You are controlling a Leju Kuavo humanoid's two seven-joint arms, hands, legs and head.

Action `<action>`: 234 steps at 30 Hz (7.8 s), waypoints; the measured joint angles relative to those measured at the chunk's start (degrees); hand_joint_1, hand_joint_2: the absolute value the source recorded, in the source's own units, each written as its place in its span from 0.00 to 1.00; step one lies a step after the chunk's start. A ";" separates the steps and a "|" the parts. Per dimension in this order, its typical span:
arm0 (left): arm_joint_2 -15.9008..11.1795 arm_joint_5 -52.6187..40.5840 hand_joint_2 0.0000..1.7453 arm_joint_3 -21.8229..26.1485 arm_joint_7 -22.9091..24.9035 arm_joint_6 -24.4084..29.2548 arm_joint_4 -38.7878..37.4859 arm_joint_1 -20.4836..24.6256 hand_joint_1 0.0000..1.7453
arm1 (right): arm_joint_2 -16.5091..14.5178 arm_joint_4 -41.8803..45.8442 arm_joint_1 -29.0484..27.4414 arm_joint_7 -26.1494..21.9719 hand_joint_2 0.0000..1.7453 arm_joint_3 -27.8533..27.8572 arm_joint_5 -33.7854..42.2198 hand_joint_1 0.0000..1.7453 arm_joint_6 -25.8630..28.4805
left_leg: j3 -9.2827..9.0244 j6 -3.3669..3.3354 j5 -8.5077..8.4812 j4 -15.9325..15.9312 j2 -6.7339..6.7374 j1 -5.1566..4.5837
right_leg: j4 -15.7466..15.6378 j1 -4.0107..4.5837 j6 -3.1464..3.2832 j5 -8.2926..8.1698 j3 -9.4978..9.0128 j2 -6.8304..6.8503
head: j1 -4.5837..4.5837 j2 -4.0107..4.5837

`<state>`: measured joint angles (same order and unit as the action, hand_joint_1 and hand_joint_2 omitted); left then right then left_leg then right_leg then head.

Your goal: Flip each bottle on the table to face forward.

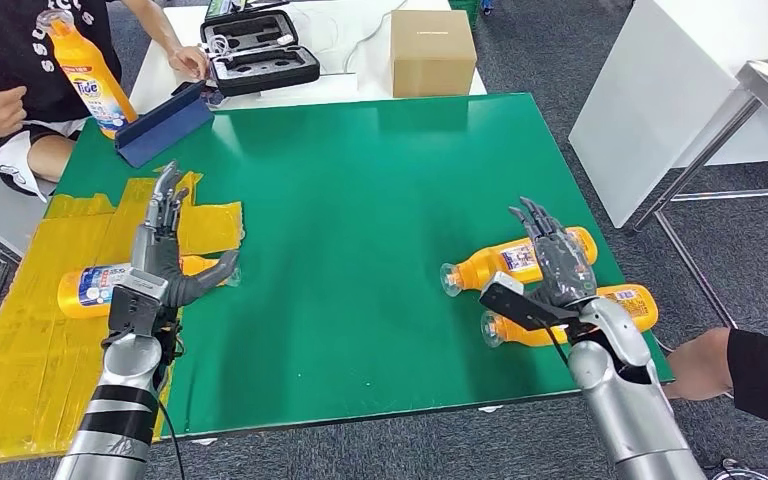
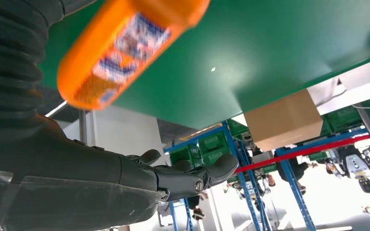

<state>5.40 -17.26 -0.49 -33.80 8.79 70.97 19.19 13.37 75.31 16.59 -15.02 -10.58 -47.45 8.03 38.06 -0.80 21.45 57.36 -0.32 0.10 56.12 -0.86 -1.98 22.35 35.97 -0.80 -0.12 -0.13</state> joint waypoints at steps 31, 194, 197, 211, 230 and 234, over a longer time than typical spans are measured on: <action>1.76 5.57 1.00 -5.79 1.58 -4.11 1.87 2.20 0.00 | 6.87 -17.09 13.35 -3.83 1.00 -6.76 -2.41 0.00 -8.47 | 0.00 -0.06 -0.04 0.02 0.00 -0.02 | 0.01 -0.03 -0.06 -0.04 -0.01 0.01 | -0.04 0.00; 6.86 1.02 1.00 -19.82 7.69 -3.15 -22.59 17.19 0.00 | -30.90 -32.43 16.44 -15.74 1.00 -0.81 29.04 1.00 -0.89 | -0.02 -0.09 -0.11 0.01 0.06 0.01 | 0.03 0.02 -0.05 -0.04 -0.02 0.04 | 0.01 0.00; 6.87 -0.44 1.00 -20.46 8.00 -2.09 -23.24 17.39 0.00 | -30.90 -32.53 16.44 -15.68 1.00 -1.01 29.13 1.00 -0.82 | -0.02 -0.09 -0.10 0.01 0.06 0.01 | 0.03 0.02 -0.05 -0.04 -0.01 0.04 | 0.01 0.00; 7.79 3.24 1.00 -19.77 6.93 -2.56 -24.77 17.72 1.00 | -31.19 -33.83 16.34 -14.26 1.00 -3.73 28.12 1.00 0.70 | -0.01 -0.09 -0.10 0.01 0.06 0.01 | 0.03 0.02 -0.05 -0.04 -0.01 0.04 | 0.00 0.00; 7.93 11.34 1.00 -14.32 6.55 -7.26 -23.54 15.85 1.00 | -31.69 -35.71 16.45 -14.29 1.00 -5.53 28.13 1.00 1.52 | -0.01 -0.09 -0.11 0.01 0.07 0.01 | 0.03 0.01 -0.05 -0.04 0.00 0.04 | 0.01 0.00; 7.93 12.43 1.00 -14.01 6.70 -7.22 -23.54 15.82 1.00 | -31.67 -35.81 16.46 -14.46 1.00 -5.57 28.13 0.80 1.70 | -0.01 -0.09 -0.11 0.01 0.07 0.01 | 0.03 0.02 -0.05 -0.04 0.01 0.04 | 0.01 0.00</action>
<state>13.33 -4.83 -14.50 -27.10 1.57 47.43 35.01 -18.31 39.50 33.05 -29.47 -16.15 -19.32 9.73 38.04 -0.89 21.34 57.37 -0.25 0.11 56.15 -0.84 -2.03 22.31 35.98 -0.77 -0.11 -0.13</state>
